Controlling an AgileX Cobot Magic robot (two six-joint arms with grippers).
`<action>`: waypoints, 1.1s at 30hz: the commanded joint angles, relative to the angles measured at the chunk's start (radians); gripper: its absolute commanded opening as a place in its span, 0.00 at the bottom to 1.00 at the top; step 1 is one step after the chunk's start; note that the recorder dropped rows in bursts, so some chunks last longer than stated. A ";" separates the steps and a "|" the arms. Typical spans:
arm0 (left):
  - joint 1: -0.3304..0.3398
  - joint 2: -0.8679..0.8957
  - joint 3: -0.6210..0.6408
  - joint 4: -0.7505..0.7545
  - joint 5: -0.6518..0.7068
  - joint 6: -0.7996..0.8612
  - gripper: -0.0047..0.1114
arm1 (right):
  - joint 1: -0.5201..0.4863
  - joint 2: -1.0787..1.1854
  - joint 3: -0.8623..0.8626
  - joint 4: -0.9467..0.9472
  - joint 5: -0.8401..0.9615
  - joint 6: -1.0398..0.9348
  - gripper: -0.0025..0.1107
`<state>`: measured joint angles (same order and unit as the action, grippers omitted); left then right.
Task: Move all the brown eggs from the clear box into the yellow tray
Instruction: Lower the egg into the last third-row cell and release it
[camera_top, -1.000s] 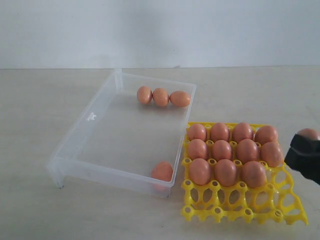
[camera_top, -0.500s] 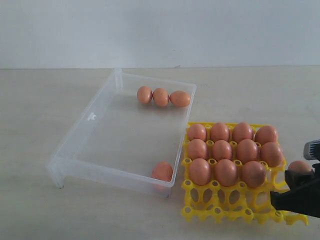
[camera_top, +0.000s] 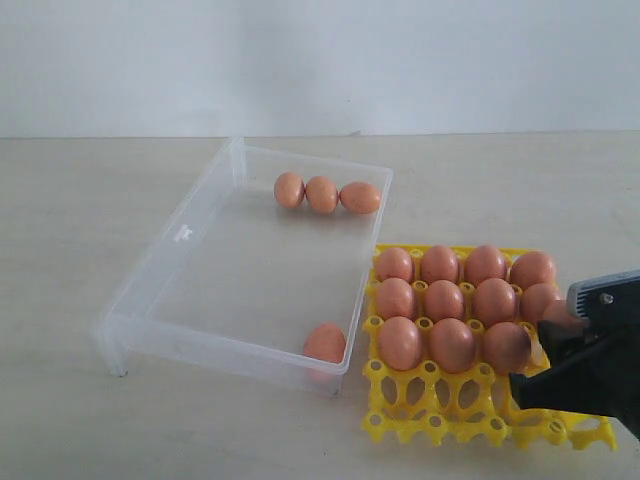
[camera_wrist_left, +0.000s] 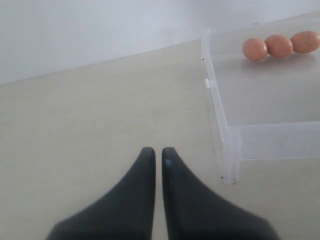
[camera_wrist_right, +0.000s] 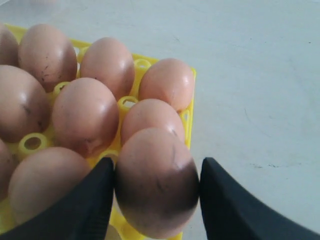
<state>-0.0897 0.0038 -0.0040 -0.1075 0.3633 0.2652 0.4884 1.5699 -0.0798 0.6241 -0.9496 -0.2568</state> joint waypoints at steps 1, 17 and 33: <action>0.004 -0.004 0.004 0.000 -0.004 -0.011 0.08 | -0.001 0.001 -0.004 -0.008 -0.007 0.001 0.08; 0.004 -0.004 0.004 0.000 -0.004 -0.011 0.08 | -0.001 0.001 -0.004 -0.010 0.066 0.012 0.41; 0.004 -0.004 0.004 0.000 -0.004 -0.011 0.08 | -0.001 -0.003 -0.004 -0.018 -0.176 -0.029 0.56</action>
<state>-0.0897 0.0038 -0.0040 -0.1075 0.3633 0.2652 0.4884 1.5722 -0.0822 0.6182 -0.9831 -0.2737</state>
